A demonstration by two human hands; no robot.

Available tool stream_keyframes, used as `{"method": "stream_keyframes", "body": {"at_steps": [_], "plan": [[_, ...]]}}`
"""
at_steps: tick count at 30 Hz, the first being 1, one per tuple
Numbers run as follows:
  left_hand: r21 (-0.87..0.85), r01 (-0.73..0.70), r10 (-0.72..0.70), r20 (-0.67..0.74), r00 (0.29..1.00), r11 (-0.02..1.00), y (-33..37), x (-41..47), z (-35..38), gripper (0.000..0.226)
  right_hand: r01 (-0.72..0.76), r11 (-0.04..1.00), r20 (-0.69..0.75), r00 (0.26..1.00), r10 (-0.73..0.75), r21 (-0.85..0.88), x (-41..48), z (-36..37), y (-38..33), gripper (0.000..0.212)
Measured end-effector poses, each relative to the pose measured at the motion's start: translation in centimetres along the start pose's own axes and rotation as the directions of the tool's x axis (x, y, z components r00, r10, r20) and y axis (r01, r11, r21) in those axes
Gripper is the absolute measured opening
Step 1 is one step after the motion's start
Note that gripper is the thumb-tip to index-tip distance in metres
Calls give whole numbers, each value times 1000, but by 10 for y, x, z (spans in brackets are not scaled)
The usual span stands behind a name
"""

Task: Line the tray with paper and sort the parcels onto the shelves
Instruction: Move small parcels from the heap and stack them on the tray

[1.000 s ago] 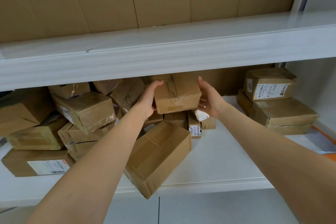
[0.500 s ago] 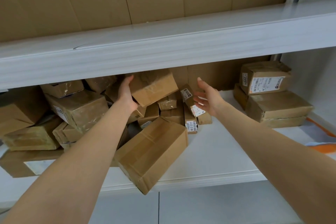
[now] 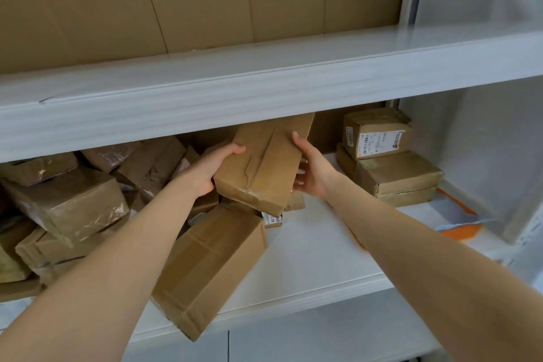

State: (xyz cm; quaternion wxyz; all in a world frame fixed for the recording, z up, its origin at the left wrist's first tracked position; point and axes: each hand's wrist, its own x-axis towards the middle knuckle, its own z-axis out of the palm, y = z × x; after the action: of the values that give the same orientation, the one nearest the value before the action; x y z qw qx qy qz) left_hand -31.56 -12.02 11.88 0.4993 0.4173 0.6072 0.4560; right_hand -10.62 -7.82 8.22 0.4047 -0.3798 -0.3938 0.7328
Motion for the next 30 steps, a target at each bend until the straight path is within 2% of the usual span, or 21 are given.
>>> {"method": "stream_keyframes", "body": {"at_steps": [5, 7, 9, 12, 15, 19, 25, 28, 30], "plan": [[37, -28, 26, 59, 998, 999, 11, -1, 39, 13, 53, 997, -140, 989, -45, 56, -12, -28, -2, 76], [7, -26, 25, 47, 999, 1000, 16, 2, 57, 20, 91, 992, -201, 977, -71, 91, -18, -39, -6, 90], [-51, -47, 49, 33, 998, 998, 19, 9, 75, 32, 139, 979, -294, 951, -90, 150, -22, -56, -13, 102], [-75, -22, 25, 49, 998, 997, 16, 22, 105, 66, 221, 948, -458, 884, -96, 227, -29, -86, -25, 91], [-45, 67, -58, 175, 983, 997, 5, 27, 148, 95, 241, 943, -616, 786, -51, 228, -36, -115, -34, 85], [-54, 129, -107, 301, 948, 990, -5, 27, 212, 81, 262, 930, -709, 705, -2, 259, -42, -143, -42, 81], [-55, 165, -143, 281, 949, 985, -13, 45, 258, 72, 170, 966, -759, 650, 38, 194, -39, -180, -60, 79], [-38, 186, -171, 255, 952, 982, -13, 53, 267, 65, 101, 984, -762, 647, 45, 144, -38, -190, -64, 77], [-31, 188, -175, 245, 954, 982, -12, 58, 272, 63, 84, 989, -758, 651, 39, 123, -35, -198, -65, 68]]}}
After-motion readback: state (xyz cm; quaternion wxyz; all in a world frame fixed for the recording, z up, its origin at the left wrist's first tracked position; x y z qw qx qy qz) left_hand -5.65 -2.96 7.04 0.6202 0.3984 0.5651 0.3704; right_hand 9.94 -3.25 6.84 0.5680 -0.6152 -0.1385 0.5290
